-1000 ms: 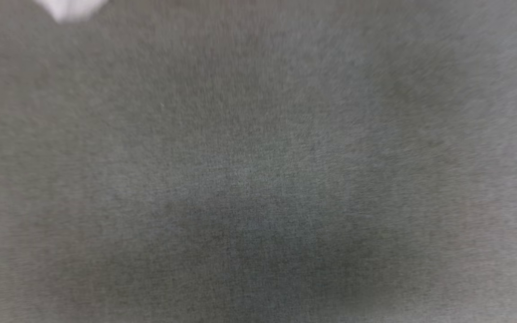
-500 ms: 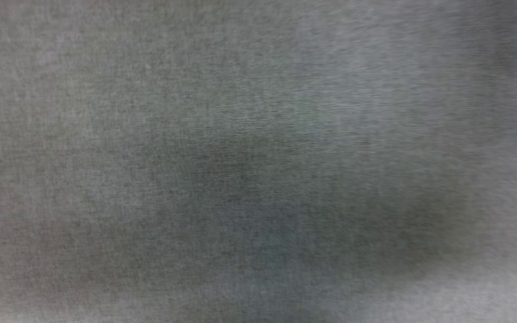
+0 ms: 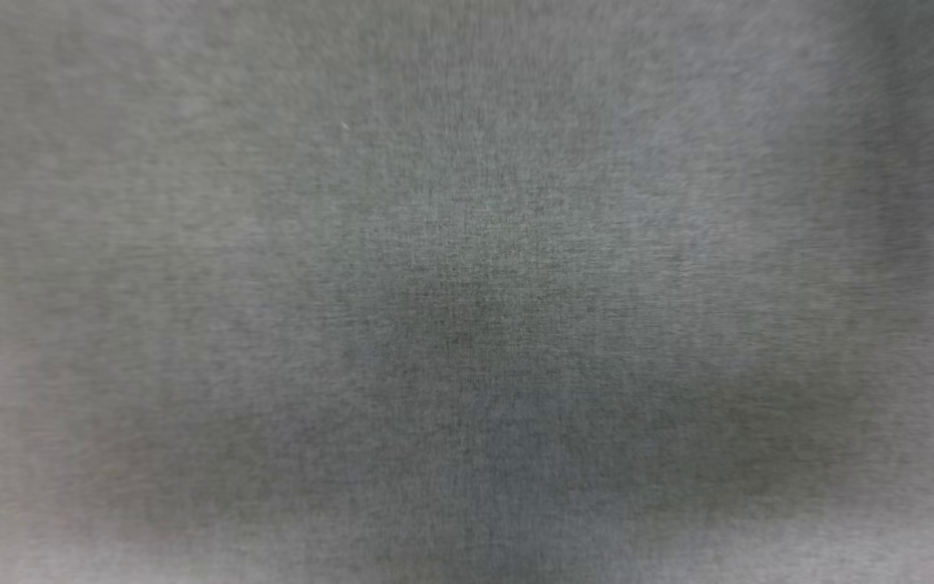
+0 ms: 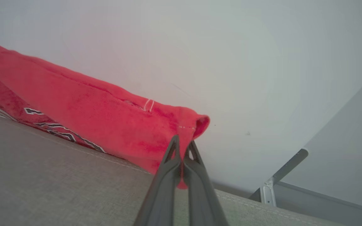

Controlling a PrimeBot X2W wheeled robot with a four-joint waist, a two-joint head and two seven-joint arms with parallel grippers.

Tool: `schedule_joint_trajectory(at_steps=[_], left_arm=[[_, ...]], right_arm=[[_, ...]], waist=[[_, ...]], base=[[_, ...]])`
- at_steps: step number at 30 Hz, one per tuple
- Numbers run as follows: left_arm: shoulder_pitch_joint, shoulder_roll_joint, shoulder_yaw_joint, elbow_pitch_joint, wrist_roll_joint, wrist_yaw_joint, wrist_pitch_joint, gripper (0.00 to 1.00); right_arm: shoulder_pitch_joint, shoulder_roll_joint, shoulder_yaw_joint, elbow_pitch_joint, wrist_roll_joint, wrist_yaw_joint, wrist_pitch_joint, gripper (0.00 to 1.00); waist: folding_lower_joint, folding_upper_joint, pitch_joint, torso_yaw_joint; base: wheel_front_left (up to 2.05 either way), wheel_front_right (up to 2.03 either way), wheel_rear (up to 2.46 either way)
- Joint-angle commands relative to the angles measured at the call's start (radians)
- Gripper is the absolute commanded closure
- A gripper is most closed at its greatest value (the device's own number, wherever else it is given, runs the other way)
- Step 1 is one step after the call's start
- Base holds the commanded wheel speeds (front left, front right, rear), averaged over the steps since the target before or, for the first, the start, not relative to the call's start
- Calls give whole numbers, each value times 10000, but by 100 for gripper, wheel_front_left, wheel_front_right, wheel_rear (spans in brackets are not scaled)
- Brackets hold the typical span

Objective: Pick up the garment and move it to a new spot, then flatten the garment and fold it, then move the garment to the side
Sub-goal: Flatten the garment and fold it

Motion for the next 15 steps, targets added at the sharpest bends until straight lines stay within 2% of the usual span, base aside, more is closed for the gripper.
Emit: schedule_joint_trajectory(at_steps=[1,6,11,15], left_arm=[[494,8,26,-150,-329,-14,184,100],[2450,415,-399,-1197,-1081,-17,716,100],[4530,1029,-770,-2497,-1794,-17,1183,100],[6298,1607,-993,-3769,-2307,-17,1505,100]], right_arm=[[483,-127,380,-171,205,-13,50,100],[2144,-692,1823,-1426,1700,-13,650,100],[3949,-1771,3283,-3274,3332,-13,1487,100],[5418,-2899,4213,-5073,4570,-11,2002,100]], waist=[[0,0,-1536,71],[0,0,-2830,214],[0,0,-3919,362],[0,0,-4700,528]], base=[[0,0,0],[0,0,0],[0,0,0],[0,0,0]])
